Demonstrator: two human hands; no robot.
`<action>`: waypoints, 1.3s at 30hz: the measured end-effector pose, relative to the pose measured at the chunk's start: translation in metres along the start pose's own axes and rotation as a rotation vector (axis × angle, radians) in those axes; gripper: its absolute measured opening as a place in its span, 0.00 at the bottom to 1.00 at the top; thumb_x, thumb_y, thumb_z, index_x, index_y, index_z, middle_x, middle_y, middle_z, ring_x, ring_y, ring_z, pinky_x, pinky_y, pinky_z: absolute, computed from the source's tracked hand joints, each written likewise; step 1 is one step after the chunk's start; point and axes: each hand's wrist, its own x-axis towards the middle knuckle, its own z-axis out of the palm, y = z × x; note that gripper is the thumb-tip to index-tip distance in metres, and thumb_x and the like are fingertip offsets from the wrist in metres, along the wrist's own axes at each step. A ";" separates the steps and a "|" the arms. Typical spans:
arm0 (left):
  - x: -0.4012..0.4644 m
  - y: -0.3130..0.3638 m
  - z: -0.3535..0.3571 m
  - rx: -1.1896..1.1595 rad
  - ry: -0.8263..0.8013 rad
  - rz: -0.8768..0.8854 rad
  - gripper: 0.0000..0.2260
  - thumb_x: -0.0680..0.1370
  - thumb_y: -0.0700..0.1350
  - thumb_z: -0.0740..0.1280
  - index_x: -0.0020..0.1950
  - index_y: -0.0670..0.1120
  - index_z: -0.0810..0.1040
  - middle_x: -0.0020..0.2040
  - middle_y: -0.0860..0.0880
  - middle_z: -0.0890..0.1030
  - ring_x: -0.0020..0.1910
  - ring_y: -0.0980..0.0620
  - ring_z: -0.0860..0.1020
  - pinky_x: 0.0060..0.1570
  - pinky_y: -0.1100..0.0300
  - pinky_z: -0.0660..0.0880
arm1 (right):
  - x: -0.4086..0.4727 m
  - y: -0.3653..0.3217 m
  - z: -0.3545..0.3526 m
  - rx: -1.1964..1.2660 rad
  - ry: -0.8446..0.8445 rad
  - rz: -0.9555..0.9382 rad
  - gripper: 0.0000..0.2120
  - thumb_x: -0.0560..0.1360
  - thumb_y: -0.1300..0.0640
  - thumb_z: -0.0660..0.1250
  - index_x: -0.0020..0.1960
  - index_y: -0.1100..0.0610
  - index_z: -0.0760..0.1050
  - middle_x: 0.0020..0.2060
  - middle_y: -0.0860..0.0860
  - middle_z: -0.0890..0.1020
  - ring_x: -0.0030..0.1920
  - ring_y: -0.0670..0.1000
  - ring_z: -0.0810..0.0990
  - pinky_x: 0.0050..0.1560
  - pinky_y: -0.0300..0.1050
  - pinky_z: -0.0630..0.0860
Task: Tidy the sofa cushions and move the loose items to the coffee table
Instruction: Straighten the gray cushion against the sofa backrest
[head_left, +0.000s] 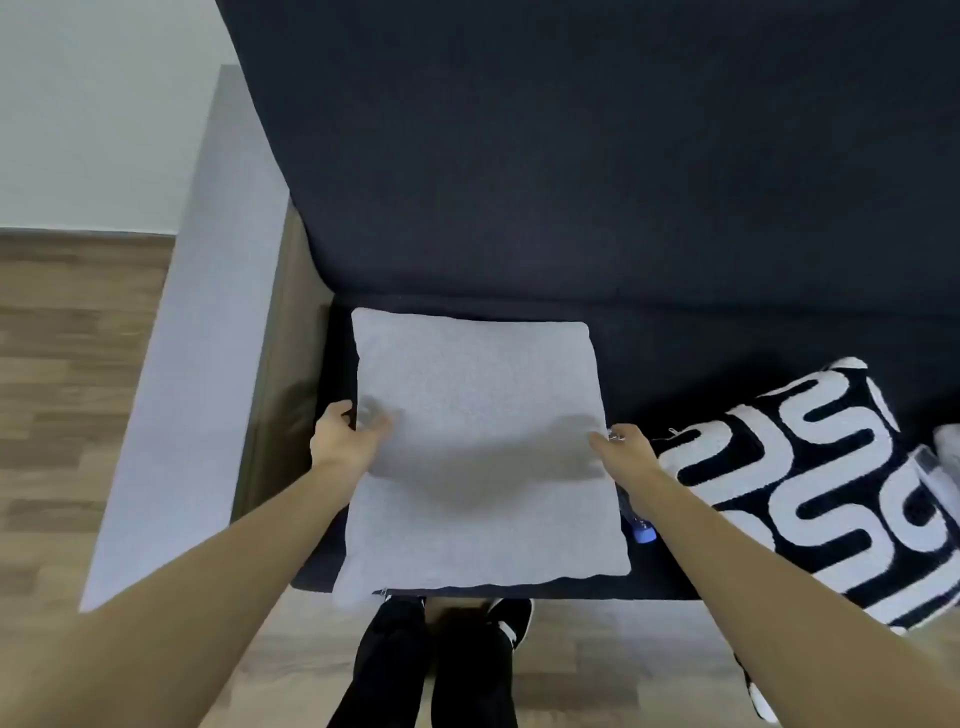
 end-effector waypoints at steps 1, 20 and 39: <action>0.002 -0.004 0.004 -0.008 -0.013 -0.020 0.36 0.70 0.53 0.76 0.74 0.45 0.67 0.71 0.44 0.73 0.67 0.43 0.73 0.63 0.52 0.71 | 0.007 0.002 0.003 0.008 -0.011 0.014 0.26 0.78 0.53 0.63 0.73 0.61 0.64 0.58 0.59 0.75 0.57 0.61 0.76 0.56 0.53 0.73; 0.007 -0.007 0.008 -0.226 -0.236 -0.045 0.40 0.65 0.44 0.81 0.73 0.51 0.66 0.62 0.48 0.78 0.59 0.44 0.79 0.60 0.42 0.76 | 0.034 0.007 0.016 0.274 -0.133 0.088 0.33 0.66 0.49 0.78 0.66 0.57 0.69 0.53 0.53 0.79 0.51 0.55 0.81 0.44 0.51 0.80; -0.001 0.147 -0.060 -0.392 -0.238 0.472 0.40 0.64 0.36 0.80 0.71 0.54 0.66 0.59 0.60 0.76 0.56 0.61 0.76 0.43 0.66 0.76 | -0.036 -0.141 -0.048 0.580 0.024 -0.394 0.36 0.64 0.55 0.81 0.67 0.51 0.68 0.59 0.50 0.79 0.57 0.53 0.81 0.59 0.57 0.79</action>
